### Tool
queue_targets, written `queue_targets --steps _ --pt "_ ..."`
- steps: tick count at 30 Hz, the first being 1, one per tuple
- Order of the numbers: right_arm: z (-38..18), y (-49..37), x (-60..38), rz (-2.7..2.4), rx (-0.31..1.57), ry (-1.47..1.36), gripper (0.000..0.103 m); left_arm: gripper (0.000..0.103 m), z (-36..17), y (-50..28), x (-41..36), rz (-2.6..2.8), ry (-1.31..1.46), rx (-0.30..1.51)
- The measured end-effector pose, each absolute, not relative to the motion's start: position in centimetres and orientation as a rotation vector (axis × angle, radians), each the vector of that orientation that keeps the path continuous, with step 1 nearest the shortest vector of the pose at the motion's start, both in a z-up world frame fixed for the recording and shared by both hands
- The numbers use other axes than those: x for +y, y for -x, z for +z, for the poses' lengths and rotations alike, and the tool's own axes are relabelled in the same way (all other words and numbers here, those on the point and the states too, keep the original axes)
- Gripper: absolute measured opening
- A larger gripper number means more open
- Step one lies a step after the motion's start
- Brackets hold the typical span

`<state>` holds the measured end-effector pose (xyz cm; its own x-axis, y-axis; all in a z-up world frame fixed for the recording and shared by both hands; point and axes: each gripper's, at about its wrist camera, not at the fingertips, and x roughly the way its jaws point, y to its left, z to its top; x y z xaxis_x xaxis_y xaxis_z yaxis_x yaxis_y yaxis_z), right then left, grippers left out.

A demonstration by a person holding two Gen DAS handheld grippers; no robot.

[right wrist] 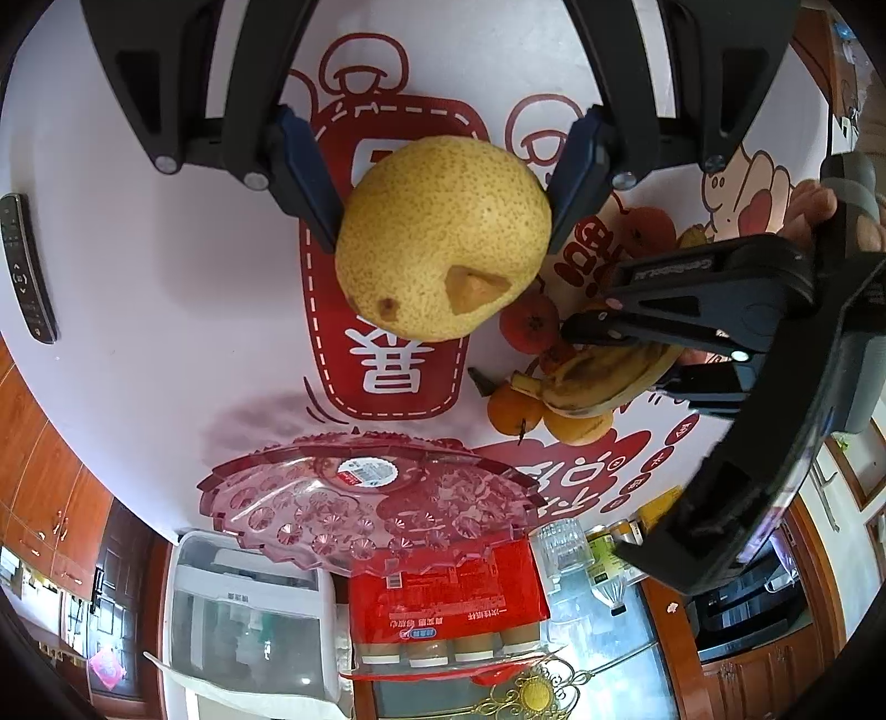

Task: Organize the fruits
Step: 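Grasp the banana with the left gripper while the right gripper holds the pear, then carry the pear and banana over the pink glass bowl with both grippers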

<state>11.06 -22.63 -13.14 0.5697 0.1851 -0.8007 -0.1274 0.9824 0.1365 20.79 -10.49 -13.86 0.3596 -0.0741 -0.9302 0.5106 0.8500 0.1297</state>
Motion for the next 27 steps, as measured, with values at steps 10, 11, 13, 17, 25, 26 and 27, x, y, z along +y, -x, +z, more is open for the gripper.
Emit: queue_targets --steps 10,11,13,17,25,26,27 --pt "-11.5 -10.7 -22.6 0.186 0.913 -0.065 0.071 0.033 -10.1 -19.3 -9.1 -0.390 -0.344 1.110" --pt "-11.3 -10.7 -22.5 0.186 0.909 -0.063 0.071 0.033 -9.8 -19.3 -9.0 -0.387 -0.337 1.108" --pt "-10.6 -10.6 -22.4 0.187 0.894 -0.054 0.071 0.033 -8.9 -19.2 -8.5 -0.378 -0.325 1.100" --pt "-9.0 -10.6 -22.6 0.193 0.862 -0.050 0.071 0.033 -7.1 -19.1 -7.7 -0.366 -0.316 1.078" --pt "-4.9 -11.5 -23.0 0.198 0.797 -0.031 0.071 0.033 -2.8 -19.1 -7.0 -0.347 -0.316 1.044" --pt "-4.4 -11.7 -23.1 0.198 0.791 -0.030 0.071 0.033 -2.4 -19.2 -7.0 -0.344 -0.315 1.042" --pt "-3.9 -11.9 -23.1 0.195 0.782 -0.027 0.071 0.033 -1.8 -19.4 -7.0 -0.339 -0.314 1.037"
